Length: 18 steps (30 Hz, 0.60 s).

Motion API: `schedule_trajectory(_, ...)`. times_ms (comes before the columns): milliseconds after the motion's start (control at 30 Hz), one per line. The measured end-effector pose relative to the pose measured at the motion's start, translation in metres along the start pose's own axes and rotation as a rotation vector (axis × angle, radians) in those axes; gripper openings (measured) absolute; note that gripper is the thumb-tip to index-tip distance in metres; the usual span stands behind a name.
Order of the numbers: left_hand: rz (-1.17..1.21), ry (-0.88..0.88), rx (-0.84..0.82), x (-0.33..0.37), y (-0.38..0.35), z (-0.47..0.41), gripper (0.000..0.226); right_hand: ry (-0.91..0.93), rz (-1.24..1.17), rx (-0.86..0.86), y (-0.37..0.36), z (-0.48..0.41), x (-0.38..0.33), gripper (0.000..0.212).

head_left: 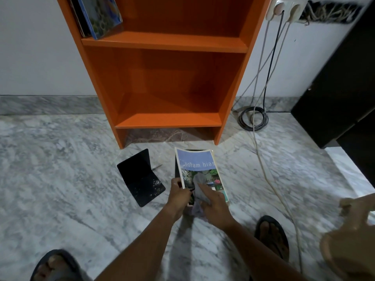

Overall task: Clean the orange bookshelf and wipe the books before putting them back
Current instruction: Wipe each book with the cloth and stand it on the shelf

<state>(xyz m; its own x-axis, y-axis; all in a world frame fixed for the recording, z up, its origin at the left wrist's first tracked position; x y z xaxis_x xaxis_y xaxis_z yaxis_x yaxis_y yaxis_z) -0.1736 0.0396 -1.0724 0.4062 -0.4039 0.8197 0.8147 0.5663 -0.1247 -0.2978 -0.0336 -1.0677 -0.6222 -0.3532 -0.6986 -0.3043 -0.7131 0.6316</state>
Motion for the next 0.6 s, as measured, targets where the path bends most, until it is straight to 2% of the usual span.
schedule_trajectory(100, 0.026, -0.037, -0.094, 0.001, 0.002, -0.001, 0.062, 0.072, 0.104, -0.002, -0.005, 0.006, -0.012, 0.060)
schedule_trajectory(200, 0.059, -0.063, -0.189, 0.014, 0.009, 0.008, 0.064, 0.181, 0.303, 0.053, -0.004, 0.008, -0.037, 0.059)
schedule_trajectory(333, 0.116, -0.026, -0.338, 0.032, 0.010, 0.027, 0.067, 0.355, 0.348, 0.122, 0.015, -0.002, -0.094, 0.065)
schedule_trajectory(500, 0.044, -0.030, -0.472, 0.053, 0.013, 0.056, 0.067, 0.293, 0.163, 0.237, 0.048, -0.035, -0.119, 0.075)
schedule_trajectory(600, 0.018, -0.029, -0.512, 0.060, 0.019, 0.068, 0.070, 0.188, 0.010, 0.352, 0.071, -0.044, -0.111, 0.067)
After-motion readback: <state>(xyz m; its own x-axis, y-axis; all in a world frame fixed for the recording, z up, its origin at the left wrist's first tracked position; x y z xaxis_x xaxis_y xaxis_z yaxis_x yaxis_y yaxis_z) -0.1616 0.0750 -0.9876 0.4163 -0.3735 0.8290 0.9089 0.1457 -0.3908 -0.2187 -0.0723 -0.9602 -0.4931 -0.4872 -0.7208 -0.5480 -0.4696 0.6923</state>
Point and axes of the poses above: each hand's wrist, its own z-axis away from the middle knuckle, its own y-axis out of the back of the hand, x = y × z, the point moved 10 cm from there along -z, towards the middle knuckle, and after that the axes turned 10 degrees about -x, right-handed, at the moved point
